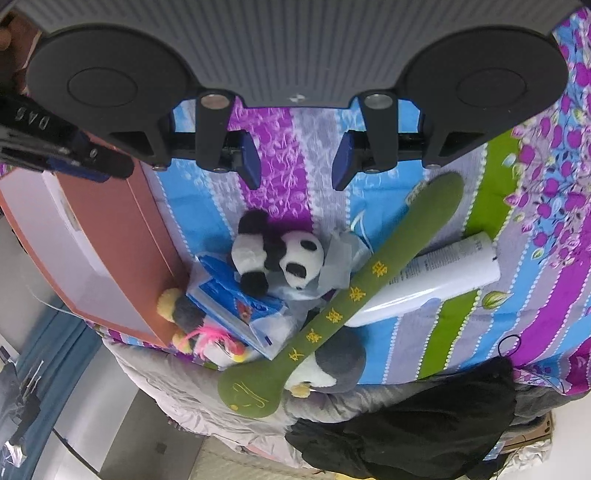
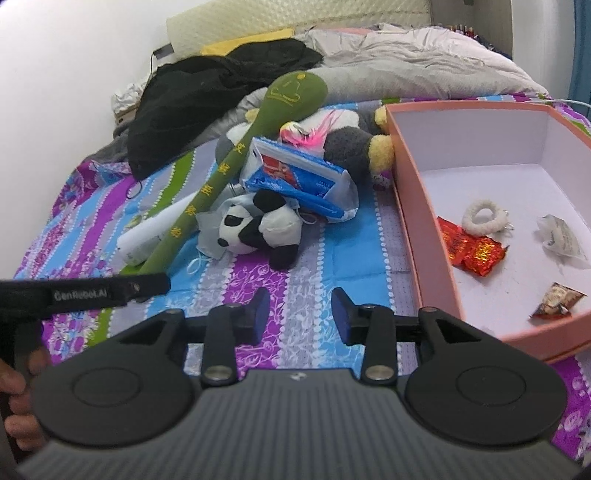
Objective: Organize soft objects
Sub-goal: 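Close the right tool on the panda plush while the left tool grasps the clear plastic cup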
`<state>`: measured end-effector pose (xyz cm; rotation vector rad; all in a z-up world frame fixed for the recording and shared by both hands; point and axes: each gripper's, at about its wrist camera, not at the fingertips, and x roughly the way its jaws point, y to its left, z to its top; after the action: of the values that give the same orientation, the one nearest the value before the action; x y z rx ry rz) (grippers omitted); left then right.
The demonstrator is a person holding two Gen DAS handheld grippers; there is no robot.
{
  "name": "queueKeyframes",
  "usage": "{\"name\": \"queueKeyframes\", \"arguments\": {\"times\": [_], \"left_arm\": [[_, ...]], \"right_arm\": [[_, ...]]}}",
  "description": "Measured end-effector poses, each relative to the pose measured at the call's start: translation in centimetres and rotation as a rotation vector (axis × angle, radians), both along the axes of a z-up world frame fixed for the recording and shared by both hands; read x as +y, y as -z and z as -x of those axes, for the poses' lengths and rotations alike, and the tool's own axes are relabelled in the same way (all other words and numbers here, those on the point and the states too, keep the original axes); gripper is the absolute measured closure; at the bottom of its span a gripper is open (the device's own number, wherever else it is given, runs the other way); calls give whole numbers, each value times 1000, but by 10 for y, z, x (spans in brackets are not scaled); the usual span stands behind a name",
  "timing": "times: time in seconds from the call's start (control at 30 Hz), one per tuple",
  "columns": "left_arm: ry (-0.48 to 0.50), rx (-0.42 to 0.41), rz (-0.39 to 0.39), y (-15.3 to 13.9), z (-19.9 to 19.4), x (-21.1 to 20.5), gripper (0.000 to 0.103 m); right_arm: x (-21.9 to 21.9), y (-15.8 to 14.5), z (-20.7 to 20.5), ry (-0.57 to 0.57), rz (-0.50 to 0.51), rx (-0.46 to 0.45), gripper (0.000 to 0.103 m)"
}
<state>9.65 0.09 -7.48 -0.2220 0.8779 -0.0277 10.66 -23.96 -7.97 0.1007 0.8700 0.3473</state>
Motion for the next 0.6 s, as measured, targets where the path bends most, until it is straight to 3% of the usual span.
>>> {"name": "queueKeyframes", "arguments": {"times": [0.27,0.6], "left_arm": [[-16,-8,21,12,-47,8,56],[-55,-15,-14,37,-100,17,60]], "right_arm": [[16,26,-39,-21,3,40,63],[46,63,-83,-80,1,72,63]]}}
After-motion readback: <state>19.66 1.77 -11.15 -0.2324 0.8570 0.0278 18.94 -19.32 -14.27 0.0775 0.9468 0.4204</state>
